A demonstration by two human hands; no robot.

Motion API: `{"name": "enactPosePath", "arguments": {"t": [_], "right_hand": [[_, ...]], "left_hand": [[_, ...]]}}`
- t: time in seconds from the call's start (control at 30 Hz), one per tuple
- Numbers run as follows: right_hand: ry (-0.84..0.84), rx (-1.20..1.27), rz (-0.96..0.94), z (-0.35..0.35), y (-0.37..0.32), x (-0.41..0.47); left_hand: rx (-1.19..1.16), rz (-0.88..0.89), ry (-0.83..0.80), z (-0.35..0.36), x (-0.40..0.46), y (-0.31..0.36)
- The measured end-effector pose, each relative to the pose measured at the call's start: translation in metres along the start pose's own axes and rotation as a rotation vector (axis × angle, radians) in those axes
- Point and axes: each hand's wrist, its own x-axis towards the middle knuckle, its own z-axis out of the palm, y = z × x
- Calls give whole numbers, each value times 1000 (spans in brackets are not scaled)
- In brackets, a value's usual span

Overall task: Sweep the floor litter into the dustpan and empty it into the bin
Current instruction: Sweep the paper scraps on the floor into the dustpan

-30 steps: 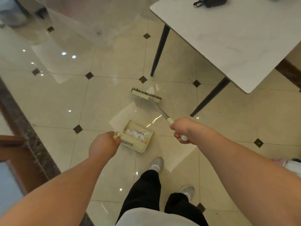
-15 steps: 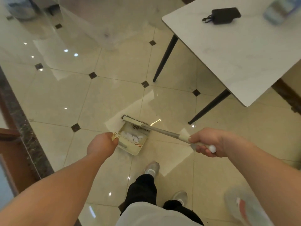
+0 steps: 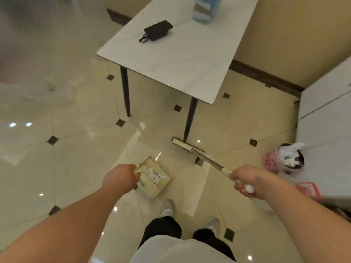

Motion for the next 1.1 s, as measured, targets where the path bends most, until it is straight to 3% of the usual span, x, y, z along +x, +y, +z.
{"name": "enactPosePath", "arguments": {"t": [0.27,0.43,0.67,0.8,0.97,1.1], "right_hand": [[124,711,115,-68,156,32],[124,997,184,-85,203,59],[-35,756,214,-62,206,78],[-128,796,199,-92,220,66],[-154,910,155,-124,231,62],[-55,931,77,-156,216,85]], "left_hand": [[229,328,-58,17,17,131],[316,465,-66,43,17,204],[331,543,-91,82,24,282],[392,569,-112,97,23,318],[403,541,-114,89,17,339],[410,520,-93,76,18,356]]}}
